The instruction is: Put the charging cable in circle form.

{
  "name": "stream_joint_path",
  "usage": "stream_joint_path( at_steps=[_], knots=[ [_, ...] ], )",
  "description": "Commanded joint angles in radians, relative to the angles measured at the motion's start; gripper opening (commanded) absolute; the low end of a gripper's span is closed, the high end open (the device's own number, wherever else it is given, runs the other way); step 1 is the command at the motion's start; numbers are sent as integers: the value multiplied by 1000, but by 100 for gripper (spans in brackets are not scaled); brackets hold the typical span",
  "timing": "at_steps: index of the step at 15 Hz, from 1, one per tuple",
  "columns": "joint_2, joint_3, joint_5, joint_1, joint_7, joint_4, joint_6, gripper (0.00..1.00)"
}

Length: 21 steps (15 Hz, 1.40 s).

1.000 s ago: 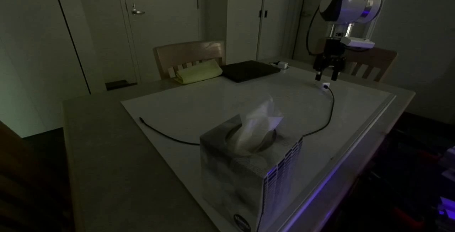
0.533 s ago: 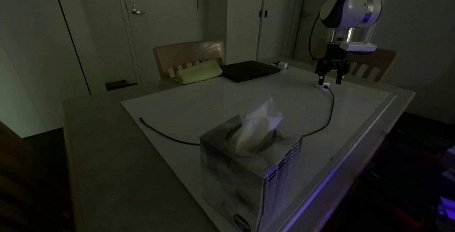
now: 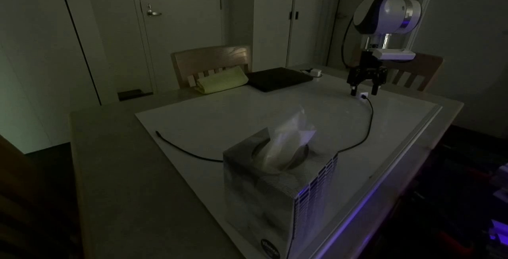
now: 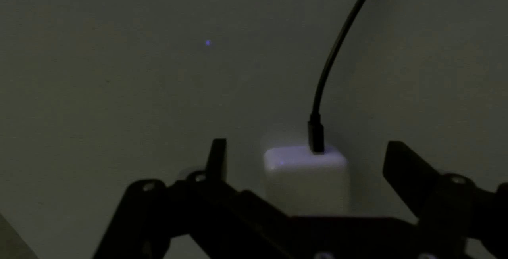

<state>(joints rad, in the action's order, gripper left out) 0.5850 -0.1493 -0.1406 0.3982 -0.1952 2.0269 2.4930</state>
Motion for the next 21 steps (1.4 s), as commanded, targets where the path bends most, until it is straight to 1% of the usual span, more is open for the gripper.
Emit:
stream_joint_path(
  at_steps=[1,4,5,6,8,9,13,14,17,18,21],
  knots=[
    [6,4,-20,5,12,2,39,100],
    [11,3,-18,1,19,-7,38,100],
    [12,3,-17,1,20,-10,35,96],
    [13,3,-16,-1,22,-13,30,74],
    [14,2,-12,-2,21,-17,24,69],
    [14,2,-10,-3,21,-19,23,61],
    [14,5,-11,-3,16,-25,18,33],
    [11,10,-13,0,9,-27,13,27],
    [8,34,-15,5,-29,-32,-11,26],
    [-5,58,-26,17,-71,-25,-27,26],
    [-22,71,11,-16,-106,-18,-60,26]
  ],
)
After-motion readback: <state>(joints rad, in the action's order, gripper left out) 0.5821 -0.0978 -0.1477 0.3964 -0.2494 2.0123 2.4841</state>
